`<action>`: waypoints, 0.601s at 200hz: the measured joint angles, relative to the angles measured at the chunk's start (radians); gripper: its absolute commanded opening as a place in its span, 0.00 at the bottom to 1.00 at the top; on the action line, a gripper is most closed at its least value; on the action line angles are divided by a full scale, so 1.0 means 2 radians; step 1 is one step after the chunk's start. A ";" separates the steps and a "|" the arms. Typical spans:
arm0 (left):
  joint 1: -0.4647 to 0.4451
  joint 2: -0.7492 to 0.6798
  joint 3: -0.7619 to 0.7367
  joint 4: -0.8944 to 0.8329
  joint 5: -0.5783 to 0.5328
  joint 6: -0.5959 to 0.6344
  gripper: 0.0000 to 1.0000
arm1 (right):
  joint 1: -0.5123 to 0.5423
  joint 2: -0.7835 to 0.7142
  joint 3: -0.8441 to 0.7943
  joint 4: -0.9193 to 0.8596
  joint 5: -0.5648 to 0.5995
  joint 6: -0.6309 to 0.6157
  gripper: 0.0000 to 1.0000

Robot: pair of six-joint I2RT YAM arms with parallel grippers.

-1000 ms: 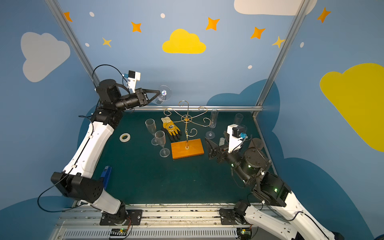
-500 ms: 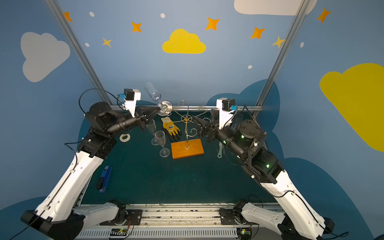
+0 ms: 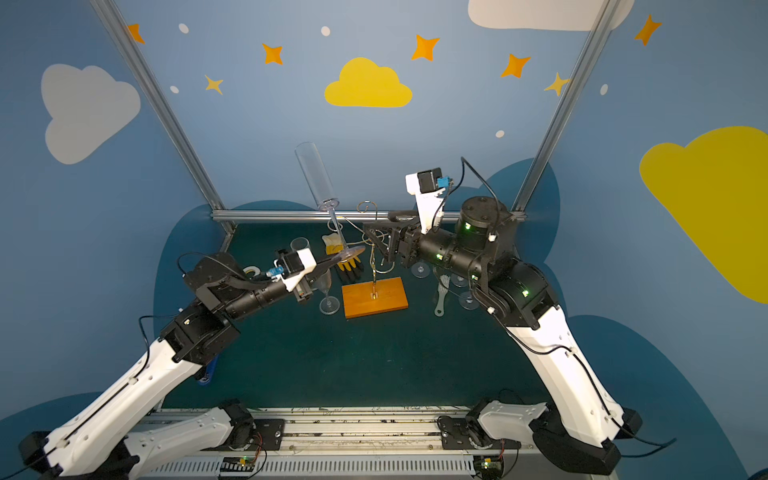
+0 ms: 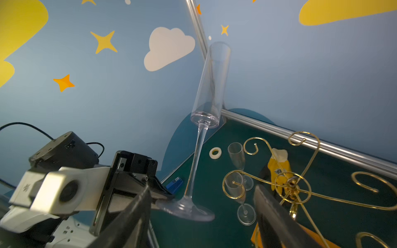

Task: Take the wine glass off the wine glass rack
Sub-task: 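Swing the held glass upright toward the right gripper while the right reaches in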

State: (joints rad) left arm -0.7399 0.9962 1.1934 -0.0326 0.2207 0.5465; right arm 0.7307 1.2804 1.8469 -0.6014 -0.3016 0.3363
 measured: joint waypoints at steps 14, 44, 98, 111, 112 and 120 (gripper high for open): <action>-0.022 0.000 -0.005 0.004 -0.020 0.039 0.03 | 0.000 0.012 0.002 -0.017 -0.022 0.005 0.69; -0.057 0.000 -0.016 0.013 -0.053 0.107 0.03 | 0.000 0.025 0.003 -0.050 -0.053 0.015 0.64; -0.095 0.012 -0.020 0.016 -0.091 0.195 0.03 | 0.000 0.025 -0.001 -0.070 -0.080 0.023 0.53; -0.100 0.014 -0.021 0.016 -0.097 0.206 0.03 | 0.000 0.025 -0.004 -0.071 -0.082 0.024 0.47; -0.100 0.014 -0.021 0.016 -0.097 0.207 0.03 | 0.000 0.025 -0.004 -0.072 -0.082 0.023 0.47; -0.102 0.016 -0.021 0.015 -0.099 0.213 0.03 | 0.000 0.025 -0.006 -0.072 -0.083 0.023 0.43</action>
State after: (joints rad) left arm -0.9443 1.0279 1.1515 -0.0021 0.0227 0.9730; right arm 0.7303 1.3304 1.8343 -0.7460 -0.4675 0.3820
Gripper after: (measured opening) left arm 0.060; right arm 0.479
